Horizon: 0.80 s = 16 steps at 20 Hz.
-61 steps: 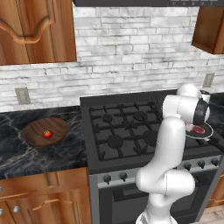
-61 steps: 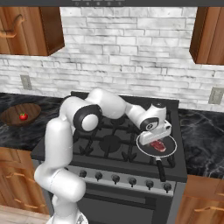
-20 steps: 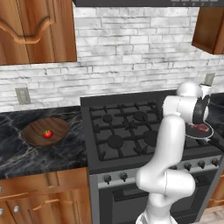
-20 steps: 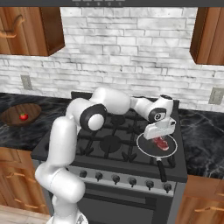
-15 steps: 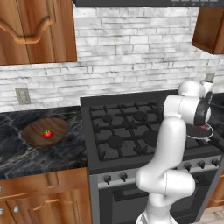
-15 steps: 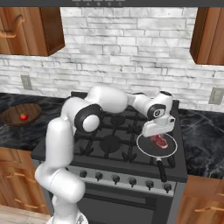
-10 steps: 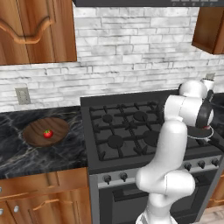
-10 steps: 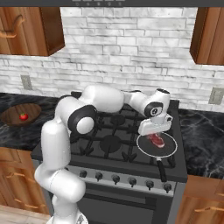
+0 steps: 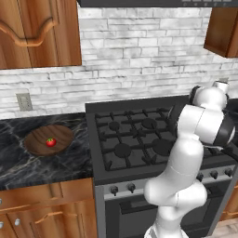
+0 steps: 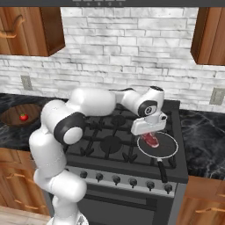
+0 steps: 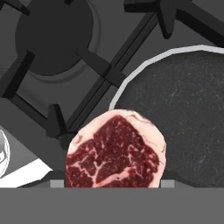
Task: Place the steak on the plate and place the tomato on the same plate.
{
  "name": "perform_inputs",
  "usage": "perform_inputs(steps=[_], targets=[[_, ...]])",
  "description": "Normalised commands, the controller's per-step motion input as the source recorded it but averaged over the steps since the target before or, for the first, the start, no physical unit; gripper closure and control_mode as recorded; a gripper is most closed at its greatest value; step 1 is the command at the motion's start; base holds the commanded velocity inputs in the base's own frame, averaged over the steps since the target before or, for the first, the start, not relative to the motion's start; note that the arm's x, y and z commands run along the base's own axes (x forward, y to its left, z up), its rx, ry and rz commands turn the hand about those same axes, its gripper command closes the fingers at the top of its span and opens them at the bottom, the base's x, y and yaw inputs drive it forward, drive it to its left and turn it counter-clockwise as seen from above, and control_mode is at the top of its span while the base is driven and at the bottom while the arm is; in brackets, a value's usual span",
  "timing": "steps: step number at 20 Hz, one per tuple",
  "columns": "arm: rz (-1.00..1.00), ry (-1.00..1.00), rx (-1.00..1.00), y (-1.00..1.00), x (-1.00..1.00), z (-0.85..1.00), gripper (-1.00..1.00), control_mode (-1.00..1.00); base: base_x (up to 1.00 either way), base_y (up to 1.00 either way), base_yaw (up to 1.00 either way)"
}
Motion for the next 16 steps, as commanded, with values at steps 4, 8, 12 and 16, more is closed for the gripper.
perform_inputs(steps=[4, 8, 12, 16], targets=[[0.0, 0.0, 0.0, 0.35, -0.31, 0.25, 1.0, -1.0, 0.0, 0.0, 0.0], [0.0, 0.0, 0.0, 0.39, -0.29, 0.23, 1.0, -1.0, 0.0, 0.0, 0.0], [0.0, 0.0, 0.0, 0.4, -0.26, 0.18, 1.0, -1.0, 0.0, 0.0, 0.0], [0.0, 0.0, 0.0, 0.38, -0.26, 0.14, 1.0, -1.0, 0.0, 0.0, 0.0]])
